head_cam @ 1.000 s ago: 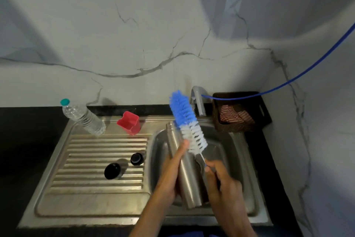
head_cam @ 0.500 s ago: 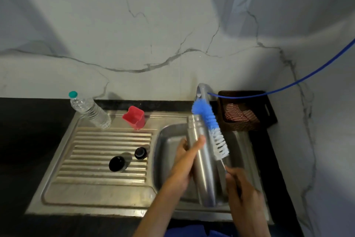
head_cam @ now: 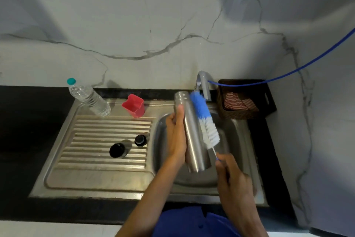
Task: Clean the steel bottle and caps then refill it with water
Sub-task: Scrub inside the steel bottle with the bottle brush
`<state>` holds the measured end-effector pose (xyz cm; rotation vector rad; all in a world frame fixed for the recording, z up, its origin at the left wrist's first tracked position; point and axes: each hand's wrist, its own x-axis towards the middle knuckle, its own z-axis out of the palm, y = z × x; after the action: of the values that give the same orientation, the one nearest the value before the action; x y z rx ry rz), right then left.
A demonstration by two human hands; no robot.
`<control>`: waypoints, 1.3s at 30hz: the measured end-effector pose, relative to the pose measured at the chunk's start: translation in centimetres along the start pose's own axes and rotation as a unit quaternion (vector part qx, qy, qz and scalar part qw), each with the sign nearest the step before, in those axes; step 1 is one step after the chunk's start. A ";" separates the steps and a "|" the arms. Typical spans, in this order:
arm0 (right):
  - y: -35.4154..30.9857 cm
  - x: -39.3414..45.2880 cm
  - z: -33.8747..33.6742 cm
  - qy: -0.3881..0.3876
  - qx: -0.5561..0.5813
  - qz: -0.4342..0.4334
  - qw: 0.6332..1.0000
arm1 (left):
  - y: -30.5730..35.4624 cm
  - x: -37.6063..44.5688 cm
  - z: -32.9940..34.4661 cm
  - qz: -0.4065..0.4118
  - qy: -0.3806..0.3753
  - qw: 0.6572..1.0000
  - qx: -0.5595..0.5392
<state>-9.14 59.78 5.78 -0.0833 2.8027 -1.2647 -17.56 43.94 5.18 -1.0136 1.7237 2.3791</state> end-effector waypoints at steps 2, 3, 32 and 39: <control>-0.7 -0.1 -0.7 0.021 -0.001 -0.017 1.000 | 1.7 1.1 0.0 0.032 0.007 0.998 0.045; -0.8 -0.2 -1.1 0.029 0.001 -0.022 0.999 | 2.8 1.8 -0.1 0.043 -0.003 0.997 0.059; -3.3 2.2 -1.2 0.038 0.105 -0.064 0.992 | 5.4 0.8 -1.4 0.027 -0.043 0.998 -0.032; 0.1 -2.1 -1.4 0.023 0.007 -0.103 0.994 | 8.3 5.6 -2.7 0.077 0.024 0.989 -0.125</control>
<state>-7.13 61.01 6.69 -0.3556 2.8857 -1.3434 -23.92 36.58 8.74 -1.0063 1.6022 2.7445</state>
